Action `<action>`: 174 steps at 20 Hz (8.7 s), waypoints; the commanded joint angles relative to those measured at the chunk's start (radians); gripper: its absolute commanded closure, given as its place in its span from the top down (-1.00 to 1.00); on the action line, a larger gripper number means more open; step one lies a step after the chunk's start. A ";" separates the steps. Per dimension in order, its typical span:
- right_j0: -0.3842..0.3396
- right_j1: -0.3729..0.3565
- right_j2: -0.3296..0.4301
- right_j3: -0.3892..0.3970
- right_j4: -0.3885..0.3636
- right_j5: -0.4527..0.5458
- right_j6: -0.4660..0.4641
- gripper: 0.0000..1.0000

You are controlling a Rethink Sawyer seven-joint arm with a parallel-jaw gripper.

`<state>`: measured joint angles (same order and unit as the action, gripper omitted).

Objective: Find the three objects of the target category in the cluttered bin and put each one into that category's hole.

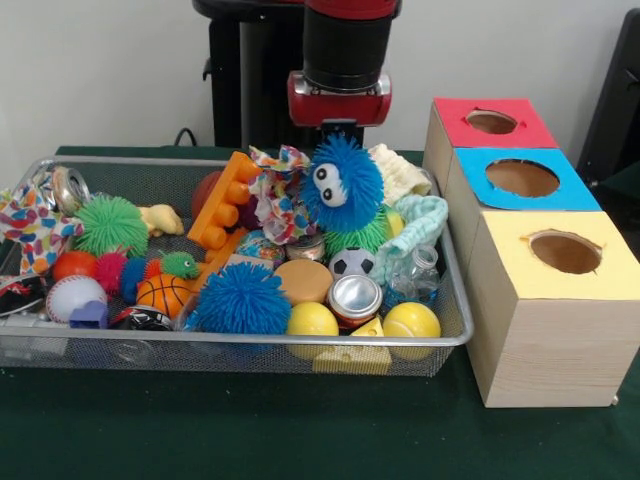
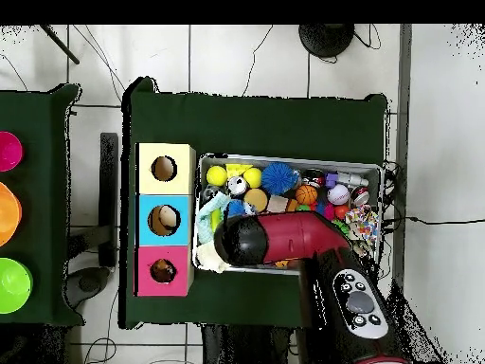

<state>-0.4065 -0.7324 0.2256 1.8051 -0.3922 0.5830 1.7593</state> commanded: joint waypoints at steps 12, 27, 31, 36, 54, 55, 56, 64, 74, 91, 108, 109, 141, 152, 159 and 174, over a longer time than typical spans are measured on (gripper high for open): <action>-0.090 0.059 -0.049 0.004 0.013 -0.063 0.092 1.00; -0.141 -0.103 -0.026 -0.030 0.059 0.164 -0.047 1.00; -0.197 -0.143 -0.003 -0.080 0.049 0.259 -0.148 1.00; -0.274 -0.115 0.042 -0.142 0.009 0.282 -0.231 1.00; -0.435 0.038 0.104 -0.095 -0.145 0.076 -0.202 1.00; -0.441 0.040 0.103 -0.082 -0.154 0.060 -0.189 1.00; -0.446 0.041 0.102 -0.069 -0.162 0.043 -0.176 1.00; -0.449 0.072 0.071 -0.014 -0.210 -0.054 -0.072 1.00; -0.407 0.103 0.015 0.062 -0.222 -0.171 0.041 1.00; -0.378 0.243 -0.095 0.047 -0.262 -0.349 0.076 1.00; -0.438 0.291 -0.063 -0.057 -0.285 -0.292 -0.027 1.00; -0.447 0.300 -0.053 -0.077 -0.284 -0.279 -0.043 1.00; -0.383 0.151 -0.024 0.045 -0.156 -0.232 0.064 1.00; -0.312 -0.040 -0.035 0.060 -0.042 -0.022 0.012 1.00; -0.293 0.040 -0.045 0.006 -0.058 -0.073 0.033 1.00; -0.332 0.166 0.018 -0.045 -0.120 -0.126 -0.061 1.00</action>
<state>-0.7127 -0.6289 0.1433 1.8193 -0.4758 0.4773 1.7589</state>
